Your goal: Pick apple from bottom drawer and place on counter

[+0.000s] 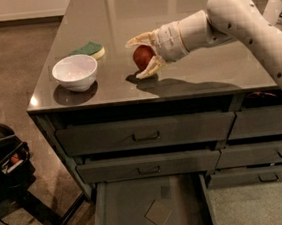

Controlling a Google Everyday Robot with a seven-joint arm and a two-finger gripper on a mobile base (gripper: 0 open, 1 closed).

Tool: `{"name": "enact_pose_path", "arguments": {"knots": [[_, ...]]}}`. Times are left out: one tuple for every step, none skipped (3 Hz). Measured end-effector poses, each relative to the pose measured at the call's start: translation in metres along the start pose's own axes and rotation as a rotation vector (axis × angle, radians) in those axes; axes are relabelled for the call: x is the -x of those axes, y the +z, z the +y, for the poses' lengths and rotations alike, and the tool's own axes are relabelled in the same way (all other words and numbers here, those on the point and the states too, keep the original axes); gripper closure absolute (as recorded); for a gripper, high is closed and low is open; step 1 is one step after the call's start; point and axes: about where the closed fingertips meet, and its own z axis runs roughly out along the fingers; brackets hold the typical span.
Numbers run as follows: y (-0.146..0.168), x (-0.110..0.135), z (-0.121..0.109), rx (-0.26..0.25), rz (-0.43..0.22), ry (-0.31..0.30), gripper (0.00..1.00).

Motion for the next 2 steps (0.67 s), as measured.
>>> {"name": "enact_pose_path", "arguments": {"knots": [[0.0001, 0.0, 0.0, 0.0, 0.0, 0.0, 0.0], [0.0001, 0.0, 0.0, 0.0, 0.0, 0.0, 0.0]]}}
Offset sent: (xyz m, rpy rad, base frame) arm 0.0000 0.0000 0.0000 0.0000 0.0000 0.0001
